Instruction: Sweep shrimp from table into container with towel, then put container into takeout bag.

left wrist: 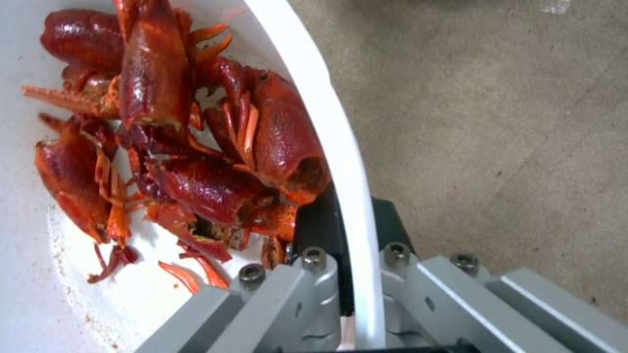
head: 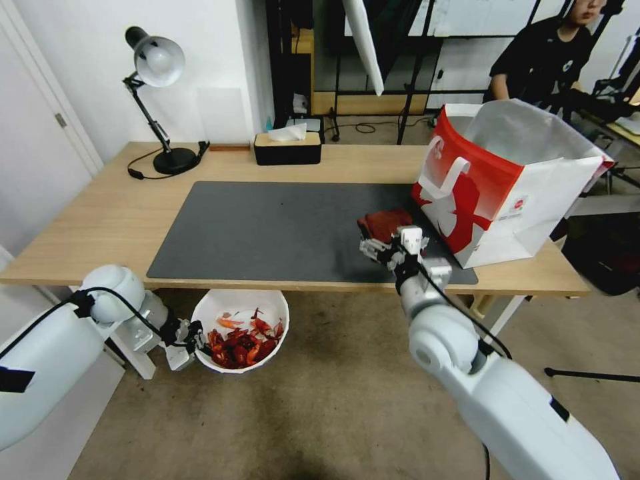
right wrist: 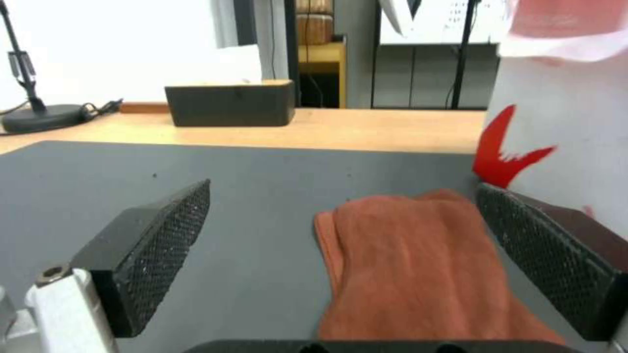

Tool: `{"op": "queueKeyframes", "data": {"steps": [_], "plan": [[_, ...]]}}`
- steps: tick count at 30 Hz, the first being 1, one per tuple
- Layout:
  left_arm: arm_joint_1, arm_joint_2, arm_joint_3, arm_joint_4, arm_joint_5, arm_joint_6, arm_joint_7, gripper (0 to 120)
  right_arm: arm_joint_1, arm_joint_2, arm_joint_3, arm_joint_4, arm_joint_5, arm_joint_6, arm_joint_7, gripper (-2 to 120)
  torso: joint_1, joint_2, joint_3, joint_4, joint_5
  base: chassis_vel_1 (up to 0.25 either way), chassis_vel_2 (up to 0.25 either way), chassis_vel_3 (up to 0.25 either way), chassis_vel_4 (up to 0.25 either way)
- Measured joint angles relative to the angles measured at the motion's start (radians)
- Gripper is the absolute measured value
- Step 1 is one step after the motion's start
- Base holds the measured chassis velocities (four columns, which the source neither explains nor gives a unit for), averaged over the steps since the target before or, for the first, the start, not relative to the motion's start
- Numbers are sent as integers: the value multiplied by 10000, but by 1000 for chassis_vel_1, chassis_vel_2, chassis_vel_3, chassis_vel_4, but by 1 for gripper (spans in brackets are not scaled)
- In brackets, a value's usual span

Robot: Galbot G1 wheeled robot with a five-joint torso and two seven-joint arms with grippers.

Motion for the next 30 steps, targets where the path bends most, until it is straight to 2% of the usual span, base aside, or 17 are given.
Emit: {"op": "queueKeyframes", "data": {"steps": [6,8,10,12,14,17,21,24,30], "plan": [[86,-48,61,-58,136,-22,7,0,-1343,-58,567,542,-768,629,-397,100,0,0,-1,8,-1,0,0,0,0],[167,-62,84,-90,174,-36,9,0,-2202,-38,863,773,-1342,1238,-551,100,-1,0,-1,5,1,0,0,0,0],[176,-66,87,-93,177,-40,6,0,-2387,-29,931,817,-1481,1389,-568,100,-1,0,-1,5,1,0,0,0,0],[186,-82,94,-131,182,-51,0,0,-3189,86,1236,976,-2035,2138,-706,100,0,0,-1,6,0,0,0,0,0],[187,-88,100,-138,182,-52,0,0,-3352,125,1295,989,-2143,2300,-729,100,0,0,-1,5,0,0,0,0,0],[205,-124,122,-199,184,-57,-5,0,-4312,412,1538,954,-2736,3289,-830,100,-1,0,-2,6,0,0,0,0,0],[242,-166,132,-248,189,-64,-21,0,-4870,620,1650,803,-3073,3908,-930,100,-1,0,-1,6,0,0,0,0,0],[290,-216,138,-314,264,-81,-22,0,-5373,792,1725,568,-3365,4338,-1068,100,-1,-1,-1,5,0,0,0,0,0],[525,-238,119,-577,481,-212,-28,0,-5845,953,1776,314,-3591,4621,-1223,100,-1,-1,-1,6,0,0,0,0,0]]}}
